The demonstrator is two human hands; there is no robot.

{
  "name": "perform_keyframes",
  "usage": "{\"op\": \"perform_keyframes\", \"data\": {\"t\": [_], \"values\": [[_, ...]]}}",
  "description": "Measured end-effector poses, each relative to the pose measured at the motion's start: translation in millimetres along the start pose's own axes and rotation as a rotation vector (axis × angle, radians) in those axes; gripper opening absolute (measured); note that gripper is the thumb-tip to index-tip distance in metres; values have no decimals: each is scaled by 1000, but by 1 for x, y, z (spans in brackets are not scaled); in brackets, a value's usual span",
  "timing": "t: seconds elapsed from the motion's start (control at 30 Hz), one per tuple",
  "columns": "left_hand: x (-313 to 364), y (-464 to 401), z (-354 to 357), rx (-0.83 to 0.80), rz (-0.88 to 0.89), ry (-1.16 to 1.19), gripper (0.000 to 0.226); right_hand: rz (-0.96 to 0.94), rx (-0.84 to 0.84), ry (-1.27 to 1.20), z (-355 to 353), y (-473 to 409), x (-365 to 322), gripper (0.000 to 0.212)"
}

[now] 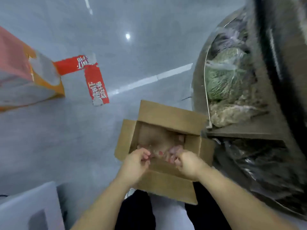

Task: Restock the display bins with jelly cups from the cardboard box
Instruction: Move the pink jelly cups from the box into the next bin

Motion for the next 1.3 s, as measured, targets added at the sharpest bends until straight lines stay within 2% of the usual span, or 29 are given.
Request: {"op": "perform_keyframes", "data": {"t": [0.07, 0.17, 0.2, 0.27, 0.33, 0.5, 0.6, 0.7, 0.8, 0.9, 0.97, 1.07, 1.13, 1.2, 1.3], "values": [[-25, -56, 20, -8, -19, -46, 25, 59, -10, 57, 16, -58, 19, 31], [-57, -131, 46, -82, -171, -69, 35, 172, -95, 127, 32, -130, 41, 31], [-65, -152, 54, -115, -233, -115, 37, 220, -127, 127, 39, -150, 49, 36], [-77, -189, 70, -204, -292, -308, 36, 313, -180, 142, 53, -181, 64, 61], [-82, -211, 82, -279, -279, -482, 34, 394, -217, 165, 66, -195, 73, 74], [-105, -231, 102, -355, -203, -790, 40, 393, -185, 194, 86, -206, 79, 55], [-116, -233, 103, -337, -140, -834, 50, 355, -148, 160, 79, -210, 81, 60], [-120, -234, 101, -367, -170, -548, 37, 325, -136, -24, 69, -208, 82, 48], [-114, -230, 93, -305, -96, -486, 28, 298, -88, -226, 56, -195, 75, 25], [-102, -209, 79, -154, -81, -303, 27, 217, 82, -405, 42, -167, 61, 30], [-87, -179, 66, -46, -86, -118, 29, 184, 183, -654, 35, -136, 48, 29], [-50, -114, 45, 61, -106, 203, 36, 182, 245, -962, 21, -69, 20, 52], [-12, -60, 28, 53, -128, 577, 42, 143, 293, -1063, 0, -16, -1, 59], [32, -4, 10, 21, -117, 823, 44, 96, 368, -1174, -30, 47, -24, 63], [106, 82, -17, -102, 43, 866, 46, -65, 491, -1299, -82, 148, -55, 64]]}}
Point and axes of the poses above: each hand's wrist, its own y-axis away from the middle knuckle, its own z-axis out of the palm, x = y × z, the point moved 1 cm from there along -y, towards the middle knuckle, and after that the axes turned 1 degree about x, right-handed, at the moved point
